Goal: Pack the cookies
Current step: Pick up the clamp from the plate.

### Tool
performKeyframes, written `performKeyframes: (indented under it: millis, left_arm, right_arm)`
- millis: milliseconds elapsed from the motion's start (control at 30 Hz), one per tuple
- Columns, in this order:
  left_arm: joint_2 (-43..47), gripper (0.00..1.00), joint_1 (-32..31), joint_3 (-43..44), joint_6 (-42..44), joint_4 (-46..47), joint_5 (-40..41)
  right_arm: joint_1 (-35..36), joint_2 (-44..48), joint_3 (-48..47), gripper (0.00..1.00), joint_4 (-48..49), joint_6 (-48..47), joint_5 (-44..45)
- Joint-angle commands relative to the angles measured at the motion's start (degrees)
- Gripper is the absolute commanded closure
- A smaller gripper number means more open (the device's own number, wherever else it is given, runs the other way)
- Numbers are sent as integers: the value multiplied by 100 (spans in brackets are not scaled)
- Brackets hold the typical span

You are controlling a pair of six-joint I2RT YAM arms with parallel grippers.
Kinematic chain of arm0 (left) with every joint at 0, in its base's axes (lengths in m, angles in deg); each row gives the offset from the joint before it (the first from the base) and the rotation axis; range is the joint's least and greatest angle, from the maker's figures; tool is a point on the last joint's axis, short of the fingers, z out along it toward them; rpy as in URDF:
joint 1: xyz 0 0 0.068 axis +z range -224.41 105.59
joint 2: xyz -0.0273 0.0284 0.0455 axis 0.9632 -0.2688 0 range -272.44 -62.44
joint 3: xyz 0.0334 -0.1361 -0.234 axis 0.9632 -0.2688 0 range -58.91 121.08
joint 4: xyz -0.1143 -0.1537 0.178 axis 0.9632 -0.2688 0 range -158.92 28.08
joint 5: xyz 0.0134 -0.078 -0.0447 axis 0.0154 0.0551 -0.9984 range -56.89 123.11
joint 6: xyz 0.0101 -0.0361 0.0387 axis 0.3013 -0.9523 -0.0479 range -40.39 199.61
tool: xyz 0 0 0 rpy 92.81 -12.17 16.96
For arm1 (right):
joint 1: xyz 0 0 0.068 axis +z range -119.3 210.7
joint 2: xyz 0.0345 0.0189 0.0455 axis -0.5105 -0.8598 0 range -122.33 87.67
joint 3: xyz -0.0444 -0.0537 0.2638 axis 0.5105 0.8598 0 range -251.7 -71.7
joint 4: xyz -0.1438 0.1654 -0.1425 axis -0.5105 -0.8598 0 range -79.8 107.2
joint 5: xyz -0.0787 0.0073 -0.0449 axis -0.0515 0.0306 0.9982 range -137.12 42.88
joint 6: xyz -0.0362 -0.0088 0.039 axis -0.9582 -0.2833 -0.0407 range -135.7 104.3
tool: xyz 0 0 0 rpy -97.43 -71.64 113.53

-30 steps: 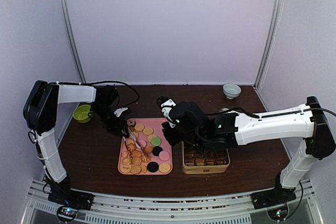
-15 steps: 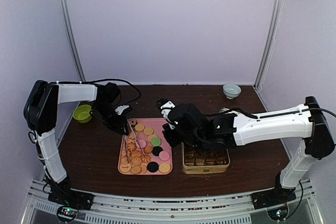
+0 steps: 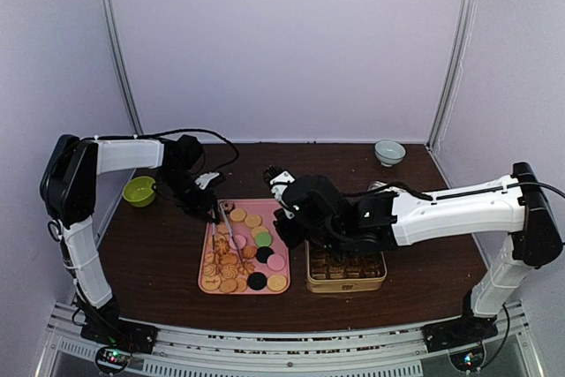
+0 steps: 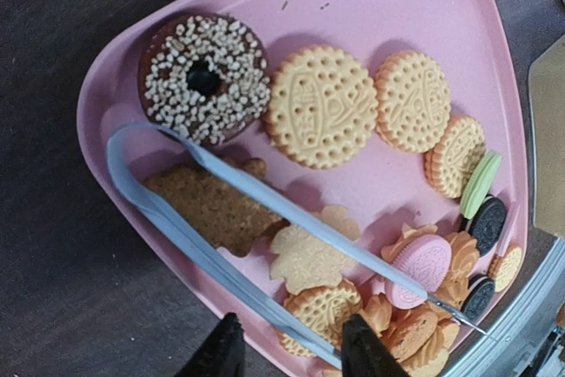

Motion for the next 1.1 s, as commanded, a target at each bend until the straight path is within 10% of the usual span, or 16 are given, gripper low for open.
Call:
performKeyframes:
  millis: [0,1067]
  left_arm:
    - [-103,55,-84,65,-25,-35,268]
    - [-205,98,-346,552,-289,-121,170]
  right_arm:
    - [19,30,111,77,47,12,178]
    - [21,36,280,78,95,56,296]
